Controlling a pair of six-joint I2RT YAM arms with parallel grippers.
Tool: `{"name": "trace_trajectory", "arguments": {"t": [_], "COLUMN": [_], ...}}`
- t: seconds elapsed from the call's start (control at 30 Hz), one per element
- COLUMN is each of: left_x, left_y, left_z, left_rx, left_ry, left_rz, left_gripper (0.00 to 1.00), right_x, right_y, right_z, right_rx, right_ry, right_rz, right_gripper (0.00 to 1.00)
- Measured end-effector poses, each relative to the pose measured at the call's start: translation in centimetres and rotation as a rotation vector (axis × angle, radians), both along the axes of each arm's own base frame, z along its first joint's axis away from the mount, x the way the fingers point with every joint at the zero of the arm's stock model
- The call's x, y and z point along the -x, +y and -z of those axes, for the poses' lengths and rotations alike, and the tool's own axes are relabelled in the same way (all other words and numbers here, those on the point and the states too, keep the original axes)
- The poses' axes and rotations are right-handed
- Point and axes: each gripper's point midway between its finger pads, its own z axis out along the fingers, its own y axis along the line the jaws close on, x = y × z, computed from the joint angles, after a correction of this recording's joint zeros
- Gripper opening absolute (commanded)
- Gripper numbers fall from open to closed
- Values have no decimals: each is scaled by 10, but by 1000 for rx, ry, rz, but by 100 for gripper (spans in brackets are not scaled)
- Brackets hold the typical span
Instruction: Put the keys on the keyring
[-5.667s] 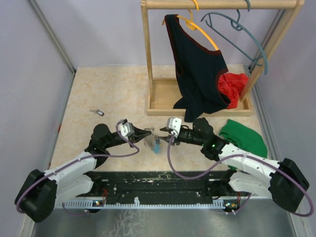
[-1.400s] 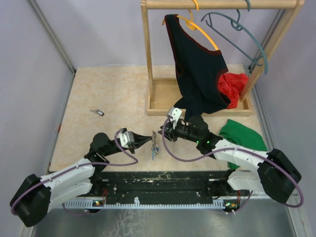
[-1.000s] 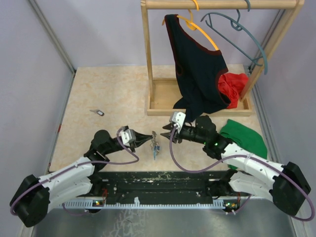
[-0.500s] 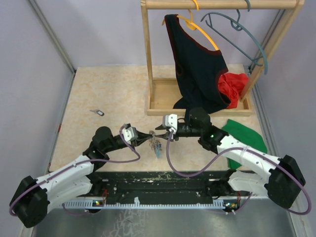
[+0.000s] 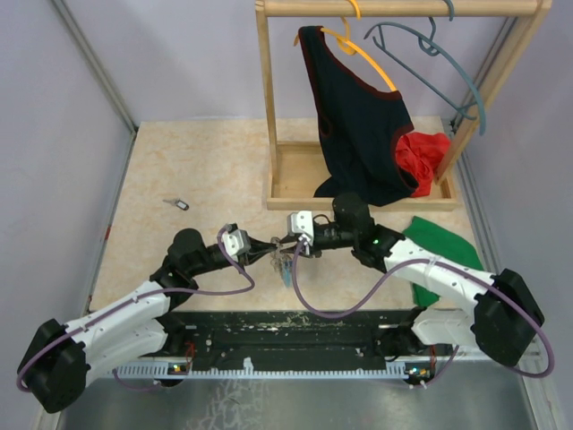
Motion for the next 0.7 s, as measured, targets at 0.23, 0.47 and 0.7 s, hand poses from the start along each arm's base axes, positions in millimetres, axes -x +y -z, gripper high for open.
{"name": "trace_trajectory", "arguments": {"t": [0.23,0.47,0.7], "left_x": [1,2,-3], "left_y": [0,-1,1], "left_z": [0,0,-1], "left_rx": [0,0,8], "left_ry": [1,1,13], "left_rz": [6,10,-22], "left_gripper": [0,1,22], "right_x": [-1,-2,-4], "right_y": [3,3,3], "right_z": [2,2,2], "right_rx": [5,5,4], "right_ry": [7,3,12], "right_rz": [-9,-10,10], "right_gripper": [15,0,0]}}
